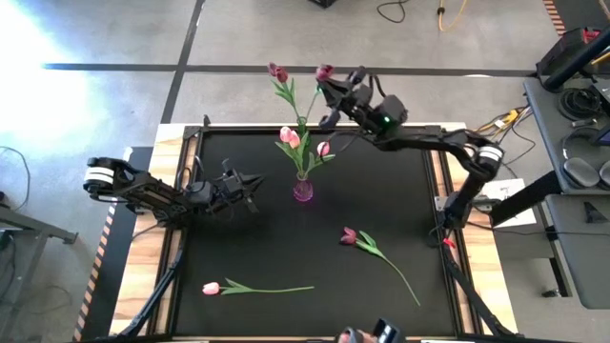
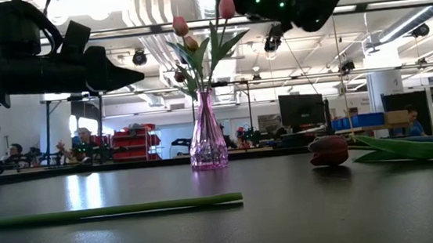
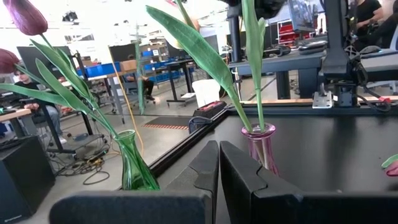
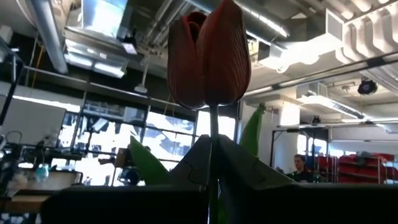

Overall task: Sort flowers into vase by color
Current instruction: Put the red flower into the green vase

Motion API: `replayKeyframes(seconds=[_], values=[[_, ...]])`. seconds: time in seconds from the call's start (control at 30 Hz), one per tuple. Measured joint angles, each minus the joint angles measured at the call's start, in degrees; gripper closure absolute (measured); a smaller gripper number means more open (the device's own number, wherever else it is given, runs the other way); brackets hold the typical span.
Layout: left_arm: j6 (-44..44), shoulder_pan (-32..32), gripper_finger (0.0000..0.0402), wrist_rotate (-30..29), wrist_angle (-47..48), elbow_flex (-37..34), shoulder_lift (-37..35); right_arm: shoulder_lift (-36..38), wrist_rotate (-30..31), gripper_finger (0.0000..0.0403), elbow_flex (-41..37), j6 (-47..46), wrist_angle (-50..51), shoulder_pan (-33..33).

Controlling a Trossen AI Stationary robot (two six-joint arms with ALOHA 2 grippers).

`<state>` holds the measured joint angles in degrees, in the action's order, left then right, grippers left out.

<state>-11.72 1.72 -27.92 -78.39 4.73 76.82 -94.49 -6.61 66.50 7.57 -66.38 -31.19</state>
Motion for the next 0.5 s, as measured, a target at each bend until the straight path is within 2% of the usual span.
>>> replayKeyframes(seconds=[0.17, 0.5], values=[[-0.05, 0.00, 0.0400, 0.00, 0.00, 0.00, 0.00, -2.91, -1.38, 0.0390, 3.58, -1.52, 1.81, -2.46], [-0.01, 0.00, 0.0400, 0.01, 0.00, 0.00, 0.00, -5.99, -2.65, 0.0390, 3.97, -4.20, 1.70, -3.71]])
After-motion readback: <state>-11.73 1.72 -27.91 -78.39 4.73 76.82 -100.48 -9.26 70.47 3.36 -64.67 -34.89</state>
